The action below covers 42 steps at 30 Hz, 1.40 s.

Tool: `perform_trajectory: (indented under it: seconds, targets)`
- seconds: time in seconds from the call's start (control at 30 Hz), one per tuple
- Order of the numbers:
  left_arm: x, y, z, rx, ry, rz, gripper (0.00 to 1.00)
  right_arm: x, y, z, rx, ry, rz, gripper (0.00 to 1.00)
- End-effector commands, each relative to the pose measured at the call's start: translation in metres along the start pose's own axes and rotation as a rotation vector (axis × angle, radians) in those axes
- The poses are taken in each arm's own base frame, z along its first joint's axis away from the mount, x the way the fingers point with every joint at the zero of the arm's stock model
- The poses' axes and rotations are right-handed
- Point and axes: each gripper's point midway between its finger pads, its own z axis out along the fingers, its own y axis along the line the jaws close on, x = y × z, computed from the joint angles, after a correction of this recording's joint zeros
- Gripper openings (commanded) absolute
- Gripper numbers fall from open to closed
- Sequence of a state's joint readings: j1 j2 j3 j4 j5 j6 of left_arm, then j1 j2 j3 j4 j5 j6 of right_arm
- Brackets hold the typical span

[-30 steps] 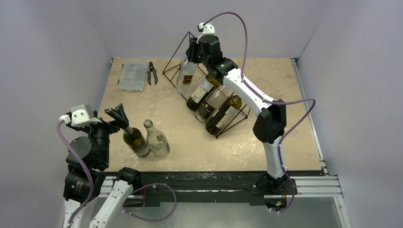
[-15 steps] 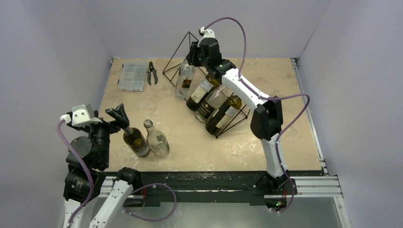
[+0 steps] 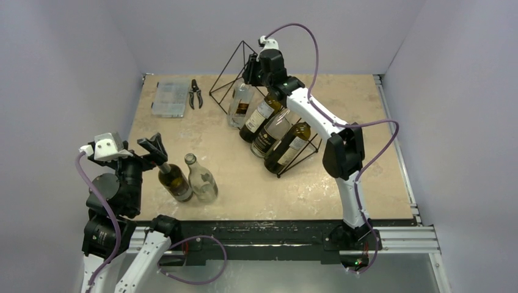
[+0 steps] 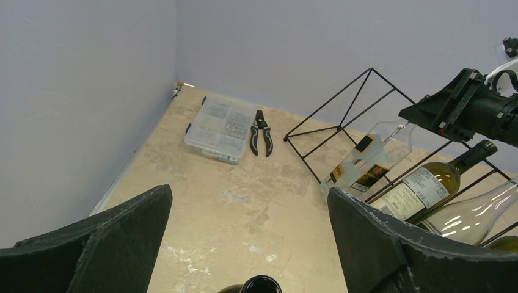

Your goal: Put the wine bottle on the wine rack

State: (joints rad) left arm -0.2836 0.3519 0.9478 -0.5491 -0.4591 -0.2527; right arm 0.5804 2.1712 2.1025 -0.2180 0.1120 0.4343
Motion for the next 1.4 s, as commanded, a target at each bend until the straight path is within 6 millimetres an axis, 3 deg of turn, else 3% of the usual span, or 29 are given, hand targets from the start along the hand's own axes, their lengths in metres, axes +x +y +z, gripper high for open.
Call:
perform_trajectory:
  seconds: [0.0,0.07,0.63,1.2,1.37]
  targets:
    - [-0.007,-0.004,0.000,0.014,-0.012,-0.029,1.00,-0.066,0.025,-0.016,-0.100,-0.185,0.071,0.00]
    - [-0.006,-0.004,0.001,0.008,-0.008,-0.025,1.00,-0.062,0.023,-0.014,-0.097,-0.177,0.075,0.00]
    - [-0.004,-0.007,0.004,0.013,0.006,-0.020,1.00,-0.053,-0.008,-0.004,0.028,-0.160,-0.030,0.42]
    - [-0.001,-0.006,0.007,0.005,0.019,-0.010,1.00,-0.066,-0.023,-0.017,0.123,-0.182,-0.110,0.51]
    - [-0.002,-0.004,0.006,-0.001,0.013,-0.014,1.00,-0.070,-0.031,-0.026,0.162,-0.187,-0.123,0.62]
